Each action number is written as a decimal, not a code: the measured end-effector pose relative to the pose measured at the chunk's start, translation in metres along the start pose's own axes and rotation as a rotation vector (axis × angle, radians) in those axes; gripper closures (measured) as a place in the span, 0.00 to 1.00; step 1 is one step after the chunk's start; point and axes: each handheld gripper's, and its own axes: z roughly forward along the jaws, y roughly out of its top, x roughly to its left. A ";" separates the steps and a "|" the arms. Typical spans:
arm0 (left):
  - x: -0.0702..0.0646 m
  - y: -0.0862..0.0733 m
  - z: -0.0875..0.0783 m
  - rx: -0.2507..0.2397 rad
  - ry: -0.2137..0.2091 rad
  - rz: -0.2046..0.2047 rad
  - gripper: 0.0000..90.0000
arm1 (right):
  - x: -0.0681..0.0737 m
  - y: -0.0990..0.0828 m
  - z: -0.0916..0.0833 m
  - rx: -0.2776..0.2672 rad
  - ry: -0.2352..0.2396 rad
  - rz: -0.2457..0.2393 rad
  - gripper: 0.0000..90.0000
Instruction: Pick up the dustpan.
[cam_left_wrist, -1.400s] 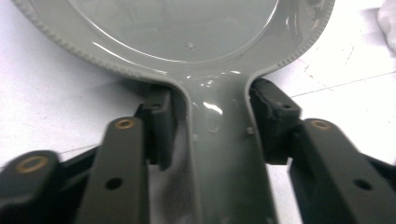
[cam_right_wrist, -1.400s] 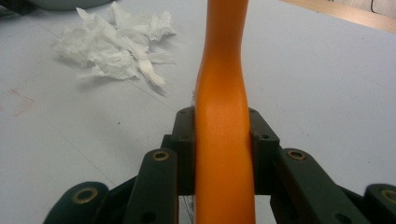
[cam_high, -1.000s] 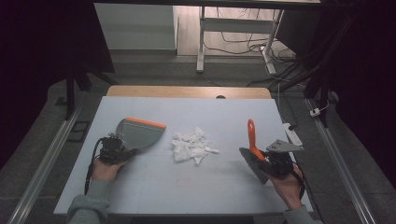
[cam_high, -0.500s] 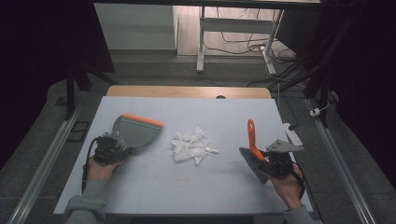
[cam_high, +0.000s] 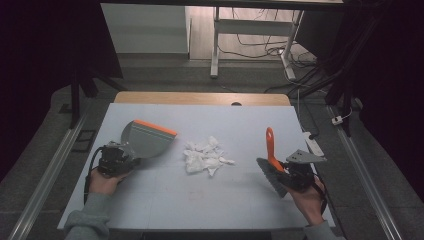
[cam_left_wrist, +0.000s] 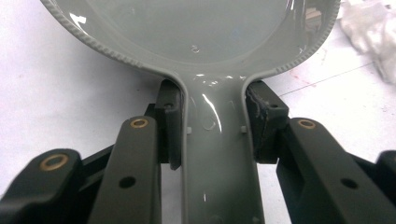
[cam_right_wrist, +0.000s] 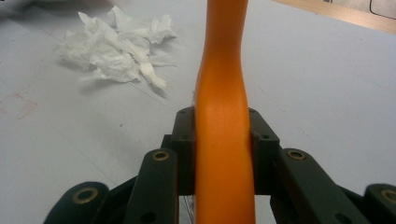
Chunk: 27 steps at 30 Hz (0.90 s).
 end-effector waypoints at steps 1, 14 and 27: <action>0.001 0.000 -0.003 -0.008 -0.013 0.005 0.69 | -0.001 0.000 0.000 -0.001 -0.003 0.004 0.78; 0.005 -0.004 -0.021 -0.032 -0.055 0.052 0.68 | 0.000 0.004 -0.002 -0.015 0.010 0.021 0.78; 0.004 -0.009 -0.029 -0.021 -0.093 0.090 0.68 | -0.005 0.012 0.004 -0.036 0.025 0.053 0.78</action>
